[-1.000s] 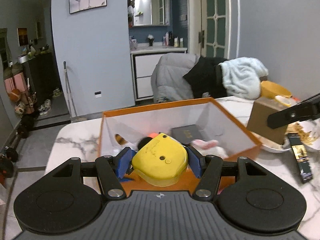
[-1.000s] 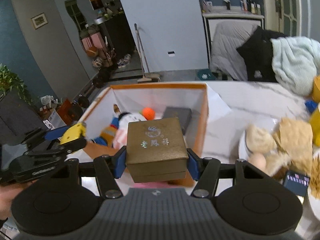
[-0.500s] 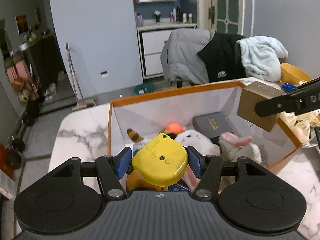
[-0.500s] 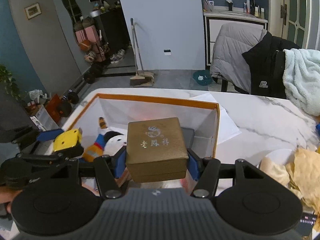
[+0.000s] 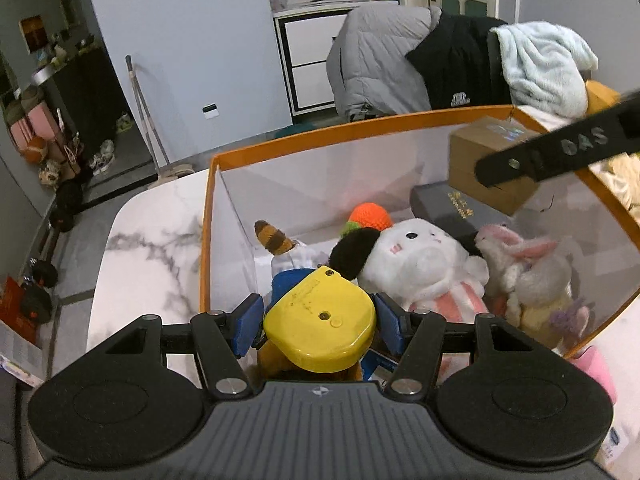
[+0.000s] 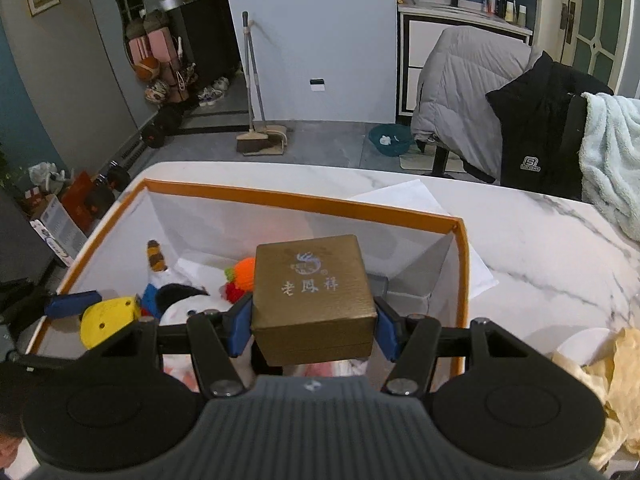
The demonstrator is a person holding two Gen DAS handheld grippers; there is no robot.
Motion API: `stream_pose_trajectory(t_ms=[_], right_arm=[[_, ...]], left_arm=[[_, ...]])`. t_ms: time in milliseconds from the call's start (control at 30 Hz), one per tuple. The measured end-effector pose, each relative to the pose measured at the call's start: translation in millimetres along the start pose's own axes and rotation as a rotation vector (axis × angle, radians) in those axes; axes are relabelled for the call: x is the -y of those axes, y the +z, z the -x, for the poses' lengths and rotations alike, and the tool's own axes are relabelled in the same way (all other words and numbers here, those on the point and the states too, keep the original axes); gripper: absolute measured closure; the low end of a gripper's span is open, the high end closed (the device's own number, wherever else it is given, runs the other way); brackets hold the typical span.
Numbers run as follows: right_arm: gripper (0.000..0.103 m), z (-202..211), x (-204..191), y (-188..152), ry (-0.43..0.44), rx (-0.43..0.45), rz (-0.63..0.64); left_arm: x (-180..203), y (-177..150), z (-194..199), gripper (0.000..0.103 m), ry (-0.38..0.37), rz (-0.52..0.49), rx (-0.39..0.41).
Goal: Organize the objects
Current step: 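Carry the tape measure and gold box over the orange box with both grippers, then lower the tape measure and gold box into the orange box, opening both grippers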
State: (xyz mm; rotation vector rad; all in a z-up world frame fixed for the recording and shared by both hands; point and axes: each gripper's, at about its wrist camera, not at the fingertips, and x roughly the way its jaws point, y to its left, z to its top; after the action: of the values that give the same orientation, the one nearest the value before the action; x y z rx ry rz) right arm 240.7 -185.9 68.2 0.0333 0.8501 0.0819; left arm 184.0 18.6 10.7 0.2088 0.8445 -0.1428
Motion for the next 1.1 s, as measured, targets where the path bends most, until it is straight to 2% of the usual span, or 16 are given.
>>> stream_pose_trajectory(t_ms=[133,300,367,500,833,1100], right_arm=[[0.041,-15,-5,6,-0.023,0.0,0.023],[0.041,-30,-5,10,-0.034,0.004,0.031],[0.041,-36,-4,9,-0.039,-0.003,0.032],[0.041,-48,-2,6,-0.052,-0.035,0.033],[0.04,-53,4,4,-0.067,-0.042,0.026],[0.032,-45,-2,3,-0.067,-0.032,0.04]], left_arm=[[5,-1,-4,0.032,-0.009,-0.018,-0.013],[15,-2,-8,0.032,0.016,-0.068,-0.02],[17,-3,-9,0.037,0.019,-0.076,-0.023],[21,-4,-9,0.034,0.028,-0.072,-0.013],[21,-2,-9,0.032,0.032,-0.06,-0.01],[19,-2,-8,0.032,0.04,-0.053,-0.009]])
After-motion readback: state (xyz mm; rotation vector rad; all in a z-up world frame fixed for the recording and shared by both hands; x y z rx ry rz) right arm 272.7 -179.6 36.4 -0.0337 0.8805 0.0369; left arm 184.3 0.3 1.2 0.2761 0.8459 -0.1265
